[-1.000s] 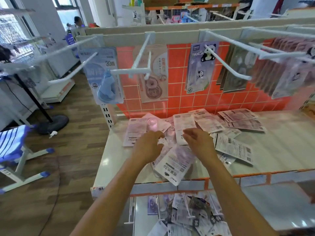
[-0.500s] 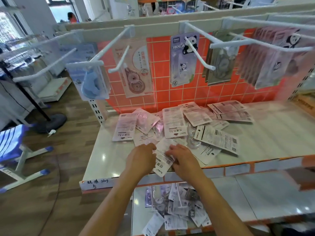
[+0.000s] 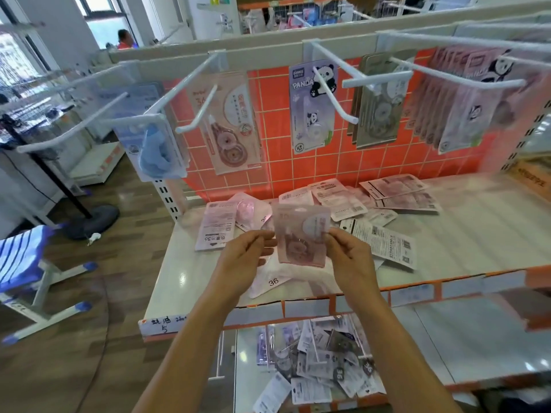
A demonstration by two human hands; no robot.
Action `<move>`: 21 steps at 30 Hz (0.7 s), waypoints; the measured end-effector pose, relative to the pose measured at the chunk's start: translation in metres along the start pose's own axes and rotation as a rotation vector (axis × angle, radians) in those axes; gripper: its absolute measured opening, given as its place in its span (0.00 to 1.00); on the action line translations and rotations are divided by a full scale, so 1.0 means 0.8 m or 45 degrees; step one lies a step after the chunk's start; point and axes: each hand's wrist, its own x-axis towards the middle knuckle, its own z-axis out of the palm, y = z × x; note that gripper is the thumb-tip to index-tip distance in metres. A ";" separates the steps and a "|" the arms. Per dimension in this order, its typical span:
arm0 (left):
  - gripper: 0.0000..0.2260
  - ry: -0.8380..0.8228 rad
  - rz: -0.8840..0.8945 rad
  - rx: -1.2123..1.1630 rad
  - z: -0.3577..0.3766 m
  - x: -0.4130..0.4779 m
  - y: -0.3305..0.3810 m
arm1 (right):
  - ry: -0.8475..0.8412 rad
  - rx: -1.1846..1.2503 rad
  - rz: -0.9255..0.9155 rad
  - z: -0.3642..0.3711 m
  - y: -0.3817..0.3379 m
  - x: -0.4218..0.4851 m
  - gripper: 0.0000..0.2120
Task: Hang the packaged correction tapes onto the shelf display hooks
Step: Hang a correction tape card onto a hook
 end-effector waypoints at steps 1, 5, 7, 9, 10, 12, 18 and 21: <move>0.11 0.002 0.030 0.052 0.004 -0.001 0.000 | 0.014 0.059 0.019 -0.001 -0.006 -0.001 0.15; 0.11 -0.019 0.134 0.145 0.014 -0.009 0.007 | 0.068 0.205 0.074 -0.002 -0.025 -0.005 0.13; 0.12 -0.102 0.152 0.125 0.017 -0.012 0.009 | 0.081 0.262 0.095 -0.005 -0.031 -0.007 0.10; 0.12 -0.141 0.156 0.142 0.019 -0.014 0.008 | 0.106 0.293 0.103 -0.007 -0.036 -0.009 0.10; 0.12 -0.156 0.155 0.147 0.020 -0.014 0.008 | 0.119 0.314 0.114 -0.007 -0.038 -0.009 0.11; 0.10 -0.188 0.142 0.148 0.022 -0.016 0.007 | 0.128 0.361 0.138 -0.009 -0.040 -0.011 0.11; 0.11 -0.257 0.183 0.105 0.023 -0.027 0.002 | 0.120 0.419 0.133 -0.011 -0.045 -0.016 0.10; 0.12 -0.275 0.157 0.058 0.019 -0.031 -0.002 | 0.099 0.458 0.141 -0.010 -0.049 -0.019 0.10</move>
